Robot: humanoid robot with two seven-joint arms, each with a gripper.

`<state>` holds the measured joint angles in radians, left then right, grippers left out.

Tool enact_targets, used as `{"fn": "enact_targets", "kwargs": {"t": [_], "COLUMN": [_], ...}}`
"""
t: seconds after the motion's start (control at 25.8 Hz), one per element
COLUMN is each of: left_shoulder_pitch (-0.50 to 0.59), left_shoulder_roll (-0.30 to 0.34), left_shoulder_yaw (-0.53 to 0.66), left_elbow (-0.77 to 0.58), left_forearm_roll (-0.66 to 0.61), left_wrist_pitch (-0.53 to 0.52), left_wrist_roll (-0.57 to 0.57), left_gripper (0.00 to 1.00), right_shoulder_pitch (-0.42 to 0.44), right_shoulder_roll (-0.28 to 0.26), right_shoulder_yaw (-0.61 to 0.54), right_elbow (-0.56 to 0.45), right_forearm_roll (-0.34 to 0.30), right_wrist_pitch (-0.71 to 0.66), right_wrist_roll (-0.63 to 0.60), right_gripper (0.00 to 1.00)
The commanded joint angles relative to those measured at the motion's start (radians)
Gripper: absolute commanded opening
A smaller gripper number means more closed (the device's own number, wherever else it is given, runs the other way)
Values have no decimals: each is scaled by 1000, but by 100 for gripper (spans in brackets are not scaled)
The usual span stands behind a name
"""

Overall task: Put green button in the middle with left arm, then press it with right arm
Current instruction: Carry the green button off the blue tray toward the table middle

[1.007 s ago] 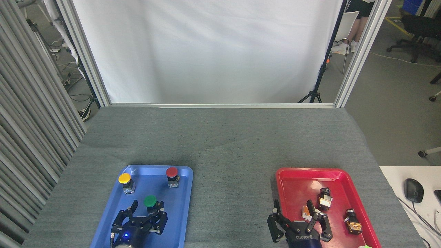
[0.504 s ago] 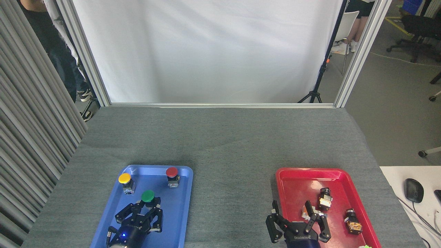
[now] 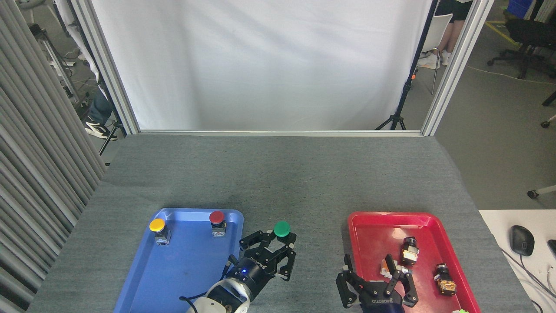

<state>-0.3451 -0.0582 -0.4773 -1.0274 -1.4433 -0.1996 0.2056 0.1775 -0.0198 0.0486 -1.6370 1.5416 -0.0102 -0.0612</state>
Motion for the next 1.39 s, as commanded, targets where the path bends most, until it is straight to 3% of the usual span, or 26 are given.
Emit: {"fn": "enact_targets", "kwargs": {"t": [0.0, 0.58, 0.7, 0.74, 0.81, 0.97, 1.05, 1.08, 1.2, 1.36], "left_shoulder_pitch": [-52, -43, -43, -43, -43, -44, -41, -40, -28, 78], "left_shoulder_roll": [-80, -77, -77, -78, -77, -77, -77, -77, -75, -18], "left_shoulder_yaw": [-20, -58, -56, -56, -55, -55, -55, -58, -61, -47], "left_elbow": [187, 216, 243, 245, 247, 259, 251, 245, 174, -75], "left_forearm_roll": [-45, -35, -31, -31, -29, -29, -29, -37, -43, -34], "left_wrist_pitch": [34, 45, 45, 45, 46, 55, 54, 52, 49, 83], "left_wrist_roll": [46, 58, 58, 58, 58, 60, 60, 60, 57, 34], "left_gripper": [0, 0, 8, 13, 35, 57, 90, 100, 100, 99], "right_shoulder_pitch": [2, 2, 0, 0, 0, 0, 0, 2, 2, 2], "right_shoulder_roll": [-2, 9, 9, 9, 9, 9, 9, 11, 11, 11], "right_shoulder_yaw": [-1, 2, 2, 1, 2, 2, 2, 2, 2, 2], "right_elbow": [0, 0, 0, 0, 0, 2, 2, 2, 2, 2], "right_forearm_roll": [0, 2, 2, 2, 2, 2, 2, 2, 2, 2], "right_wrist_pitch": [1, 7, 7, 7, 7, 7, 7, 7, 7, 7], "right_wrist_roll": [-6, -6, -6, -6, -6, -6, -6, -6, -5, -5], "right_gripper": [99, 99, 99, 99, 99, 98, 98, 98, 97, 91]}}
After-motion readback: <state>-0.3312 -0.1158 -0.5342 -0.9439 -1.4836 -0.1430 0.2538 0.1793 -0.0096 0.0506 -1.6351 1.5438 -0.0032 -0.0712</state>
